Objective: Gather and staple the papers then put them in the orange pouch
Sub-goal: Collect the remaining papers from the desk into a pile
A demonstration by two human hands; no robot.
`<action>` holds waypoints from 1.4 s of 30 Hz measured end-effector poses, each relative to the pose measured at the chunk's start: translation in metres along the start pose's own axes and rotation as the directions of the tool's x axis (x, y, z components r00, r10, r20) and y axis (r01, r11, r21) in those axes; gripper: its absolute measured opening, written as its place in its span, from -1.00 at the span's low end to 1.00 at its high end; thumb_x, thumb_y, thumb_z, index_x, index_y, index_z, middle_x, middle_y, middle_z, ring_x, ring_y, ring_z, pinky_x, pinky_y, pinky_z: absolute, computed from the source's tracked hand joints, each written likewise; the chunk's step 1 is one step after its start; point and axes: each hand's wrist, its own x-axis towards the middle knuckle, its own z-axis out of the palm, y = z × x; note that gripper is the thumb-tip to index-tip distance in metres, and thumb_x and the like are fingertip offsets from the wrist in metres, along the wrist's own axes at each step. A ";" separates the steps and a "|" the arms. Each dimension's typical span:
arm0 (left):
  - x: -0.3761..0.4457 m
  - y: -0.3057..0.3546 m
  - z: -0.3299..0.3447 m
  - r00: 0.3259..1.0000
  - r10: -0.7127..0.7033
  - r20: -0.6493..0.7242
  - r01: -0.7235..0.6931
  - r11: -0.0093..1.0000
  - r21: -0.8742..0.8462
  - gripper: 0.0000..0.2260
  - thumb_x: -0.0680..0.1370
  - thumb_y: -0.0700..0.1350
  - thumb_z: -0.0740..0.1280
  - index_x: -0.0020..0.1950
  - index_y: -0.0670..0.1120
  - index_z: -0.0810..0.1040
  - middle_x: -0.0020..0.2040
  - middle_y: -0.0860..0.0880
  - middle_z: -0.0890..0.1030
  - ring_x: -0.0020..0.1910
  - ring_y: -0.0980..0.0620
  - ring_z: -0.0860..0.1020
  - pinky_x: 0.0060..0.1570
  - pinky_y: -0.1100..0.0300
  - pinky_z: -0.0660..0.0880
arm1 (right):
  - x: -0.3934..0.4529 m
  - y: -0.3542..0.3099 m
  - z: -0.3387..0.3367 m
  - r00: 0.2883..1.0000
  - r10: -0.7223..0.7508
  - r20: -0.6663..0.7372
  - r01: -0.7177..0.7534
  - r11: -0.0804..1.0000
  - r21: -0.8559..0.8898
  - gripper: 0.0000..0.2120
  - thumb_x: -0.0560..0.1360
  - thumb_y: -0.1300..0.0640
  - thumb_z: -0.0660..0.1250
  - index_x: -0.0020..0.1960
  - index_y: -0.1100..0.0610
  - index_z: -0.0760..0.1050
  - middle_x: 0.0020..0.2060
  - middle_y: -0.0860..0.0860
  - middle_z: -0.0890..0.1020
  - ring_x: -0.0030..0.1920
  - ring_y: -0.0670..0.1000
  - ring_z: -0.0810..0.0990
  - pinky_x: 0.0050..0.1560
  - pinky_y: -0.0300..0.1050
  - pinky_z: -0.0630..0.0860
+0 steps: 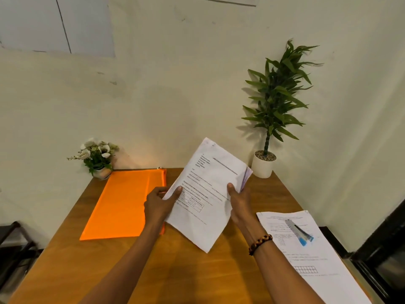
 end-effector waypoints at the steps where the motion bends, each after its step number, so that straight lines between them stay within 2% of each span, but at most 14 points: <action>1: -0.003 -0.010 -0.001 0.999 -0.038 -0.038 0.038 0.999 -0.012 -0.38 0.30 0.33 0.54 0.20 -0.02 0.59 0.08 0.02 0.65 -0.02 0.04 0.62 -0.13 0.08 0.61 | 0.000 0.002 -0.001 0.998 0.052 -0.025 -0.051 0.997 0.049 -0.75 0.64 0.20 0.32 0.30 0.08 0.39 0.18 0.09 0.61 0.09 0.09 0.63 0.14 0.12 0.61; 3: -0.011 -0.025 -0.001 0.986 -0.156 -0.055 0.147 0.980 -0.135 -0.32 0.27 0.30 0.56 0.24 -0.04 0.55 0.11 -0.03 0.65 0.03 -0.05 0.63 0.00 -0.06 0.64 | 0.002 0.007 -0.003 0.987 0.144 -0.068 -0.133 0.980 0.151 -0.76 0.65 0.22 0.31 0.29 0.10 0.40 0.19 0.12 0.61 0.02 0.09 0.63 0.04 0.09 0.61; 5: -0.016 -0.038 0.000 0.952 -0.296 0.075 0.301 0.868 -0.395 -0.34 0.31 0.18 0.58 0.30 -0.07 0.51 0.14 -0.08 0.67 0.10 -0.12 0.65 0.13 -0.20 0.60 | 0.002 0.011 -0.004 0.977 0.193 -0.091 -0.167 0.959 0.229 -0.77 0.65 0.24 0.30 0.28 0.12 0.42 0.17 0.13 0.63 -0.06 0.06 0.65 -0.10 0.03 0.62; 8: -0.029 -0.041 0.004 0.899 -0.190 0.394 0.395 0.742 -0.542 -0.49 0.45 0.00 0.50 0.37 -0.05 0.50 0.23 -0.12 0.66 0.21 -0.19 0.62 0.25 -0.31 0.49 | -0.004 0.023 -0.001 0.960 0.256 -0.111 -0.225 0.946 0.234 -0.78 0.65 0.23 0.29 0.29 0.18 0.42 0.02 0.07 0.64 -0.14 0.02 0.65 -0.33 -0.05 0.61; 10: -0.031 -0.038 0.007 0.883 -0.120 0.454 0.395 0.712 -0.580 -0.55 0.53 -0.07 0.42 0.41 -0.06 0.47 0.28 -0.16 0.63 0.26 -0.23 0.59 0.28 -0.35 0.45 | -0.008 0.036 0.000 0.955 0.287 -0.079 -0.255 0.926 0.279 -0.73 0.64 0.21 0.31 0.33 0.16 0.42 0.11 0.12 0.66 -0.06 0.09 0.69 -0.24 0.04 0.68; 13: -0.020 -0.032 0.005 0.919 -0.114 0.378 0.314 0.792 -0.524 -0.56 0.55 0.02 0.41 0.40 -0.04 0.48 0.26 -0.13 0.65 0.22 -0.20 0.63 0.23 -0.34 0.50 | -0.016 0.049 -0.005 0.958 0.286 0.022 -0.276 0.901 0.335 -0.68 0.62 0.26 0.33 0.36 0.10 0.47 0.19 0.15 0.67 0.11 0.19 0.69 0.10 0.26 0.64; 16: -0.004 -0.021 -0.006 0.959 -0.088 0.270 0.192 0.901 -0.388 -0.44 0.44 0.20 0.50 0.34 -0.04 0.55 0.19 -0.10 0.68 0.13 -0.15 0.67 0.11 -0.21 0.61 | -0.017 0.050 -0.026 0.949 0.276 0.153 -0.314 0.877 0.364 -0.65 0.56 0.36 0.37 0.32 0.19 0.52 0.20 0.22 0.67 0.19 0.25 0.66 0.25 0.34 0.55; 18: 0.005 -0.011 -0.015 0.975 -0.052 0.216 0.125 0.931 -0.343 -0.58 0.52 0.10 0.44 0.30 -0.10 0.59 0.14 -0.08 0.70 0.08 -0.08 0.68 -0.02 -0.02 0.65 | -0.008 0.047 -0.042 0.935 0.262 0.239 -0.343 0.840 0.420 -0.59 0.52 0.39 0.38 0.35 0.24 0.50 0.25 0.27 0.63 0.26 0.31 0.61 0.33 0.40 0.45; 20: 0.015 -0.008 -0.023 0.975 -0.034 0.219 0.097 0.953 -0.287 -0.64 0.57 0.06 0.40 0.28 -0.10 0.61 0.12 -0.05 0.71 0.05 -0.06 0.68 -0.02 0.00 0.64 | 0.002 0.039 -0.057 0.926 0.231 0.298 -0.335 0.866 0.371 -0.57 0.51 0.36 0.40 0.37 0.28 0.48 0.27 0.29 0.61 0.29 0.33 0.58 0.36 0.40 0.42; 23: 0.021 -0.009 -0.027 0.969 -0.009 0.246 0.057 0.981 -0.187 -0.64 0.56 0.12 0.39 0.24 -0.07 0.61 0.08 -0.06 0.71 0.04 -0.10 0.68 0.05 -0.14 0.63 | 0.005 0.028 -0.065 0.894 0.185 0.409 -0.227 0.972 0.055 -0.48 0.46 0.25 0.51 0.38 0.30 0.48 0.29 0.28 0.60 0.27 0.33 0.60 0.32 0.42 0.46; 26: 0.017 -0.011 -0.020 0.964 -0.007 0.267 0.045 0.990 -0.135 -0.63 0.55 0.14 0.38 0.24 -0.07 0.60 0.06 -0.05 0.71 0.01 -0.09 0.69 -0.03 -0.06 0.65 | 0.006 0.024 -0.059 0.896 0.175 0.408 -0.136 0.983 -0.123 -0.48 0.43 0.24 0.55 0.36 0.13 0.51 0.22 0.17 0.67 0.19 0.23 0.67 0.24 0.36 0.55; 31: 0.003 -0.010 -0.009 0.966 0.055 0.251 -0.017 0.989 -0.149 -0.79 0.59 0.07 0.34 0.15 0.02 0.61 -0.03 0.06 0.71 -0.04 0.03 0.69 -0.26 0.28 0.60 | 0.002 0.024 -0.043 0.955 -0.032 0.294 0.105 0.966 -0.238 -0.70 0.57 0.09 0.42 0.29 -0.03 0.52 0.15 -0.02 0.70 0.09 0.00 0.71 0.03 -0.01 0.68; 37: -0.006 -0.029 0.002 0.951 0.091 0.295 -0.062 0.993 -0.104 -0.62 0.58 0.11 0.37 0.36 0.02 0.53 0.19 0.03 0.65 0.16 0.03 0.62 0.07 0.07 0.63 | -0.002 0.057 -0.030 0.984 -0.099 0.149 0.148 0.918 -0.367 -0.65 0.54 -0.03 0.44 0.27 0.00 0.45 0.16 0.02 0.66 0.08 0.06 0.71 -0.04 0.04 0.71; 42: 0.007 -0.031 -0.003 0.959 0.066 0.276 -0.050 0.997 -0.064 -0.66 0.61 -0.01 0.34 0.35 -0.08 0.52 0.20 -0.07 0.63 0.16 -0.09 0.61 -0.05 0.20 0.57 | -0.013 0.043 -0.028 0.970 -0.189 0.152 0.231 0.910 -0.344 -0.73 0.58 0.05 0.40 0.26 -0.05 0.46 0.05 -0.11 0.66 -0.06 -0.04 0.71 -0.28 -0.27 0.62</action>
